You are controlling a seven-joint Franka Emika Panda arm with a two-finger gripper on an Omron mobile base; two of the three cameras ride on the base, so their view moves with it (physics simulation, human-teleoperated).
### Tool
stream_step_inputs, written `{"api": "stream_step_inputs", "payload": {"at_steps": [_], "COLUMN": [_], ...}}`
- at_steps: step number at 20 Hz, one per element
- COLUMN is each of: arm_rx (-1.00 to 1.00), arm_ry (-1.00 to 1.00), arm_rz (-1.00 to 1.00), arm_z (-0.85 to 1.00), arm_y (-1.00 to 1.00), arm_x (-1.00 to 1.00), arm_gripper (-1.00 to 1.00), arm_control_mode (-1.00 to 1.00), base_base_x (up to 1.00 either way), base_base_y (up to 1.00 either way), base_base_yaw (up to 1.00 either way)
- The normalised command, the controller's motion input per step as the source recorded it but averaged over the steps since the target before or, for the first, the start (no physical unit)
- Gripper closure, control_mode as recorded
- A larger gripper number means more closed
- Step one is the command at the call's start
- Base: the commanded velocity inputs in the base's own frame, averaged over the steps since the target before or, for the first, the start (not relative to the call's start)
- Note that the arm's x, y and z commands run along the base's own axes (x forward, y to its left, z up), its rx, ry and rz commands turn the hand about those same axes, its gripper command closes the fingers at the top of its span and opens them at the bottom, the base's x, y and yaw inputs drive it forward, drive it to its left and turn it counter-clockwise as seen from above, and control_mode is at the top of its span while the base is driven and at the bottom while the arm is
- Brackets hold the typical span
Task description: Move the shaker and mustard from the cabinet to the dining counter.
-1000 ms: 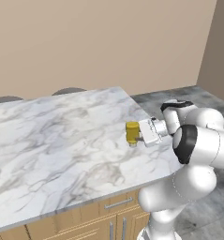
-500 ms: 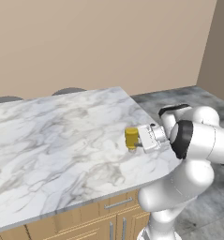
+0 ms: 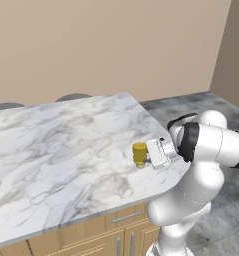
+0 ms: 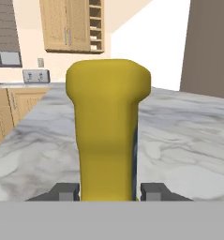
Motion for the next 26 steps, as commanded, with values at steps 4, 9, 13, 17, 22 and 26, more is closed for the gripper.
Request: {"api": "stream_step_inputs", "payload": {"at_steps": [4,9,13,17,22,26], "arm_rx": [0.00,0.00,0.00,0.00,0.00,0.00], "arm_ry": [0.00,0.00,0.00,0.00,0.00,0.00], "arm_rz": [0.00,0.00,0.00,0.00,0.00,0.00], "arm_z": [-0.20,-0.19,-0.20,-0.21,-0.21,-0.10], "arm_y": [0.00,0.00,0.00,0.00,0.00,0.00], "arm_x": [0.00,0.00,0.00,0.00,0.00,0.00], "arm_gripper": [1.00,1.00,1.00,1.00,1.00,1.00], "arm_control_mode": [-1.00,-1.00,-1.00,-1.00,-1.00,-1.00], "base_base_x": [0.00,0.00,0.00,0.00,0.00,0.00], "base_base_y": [0.00,0.00,0.00,0.00,0.00,0.00], "base_base_yaw": [0.00,0.00,0.00,0.00,0.00,0.00]}}
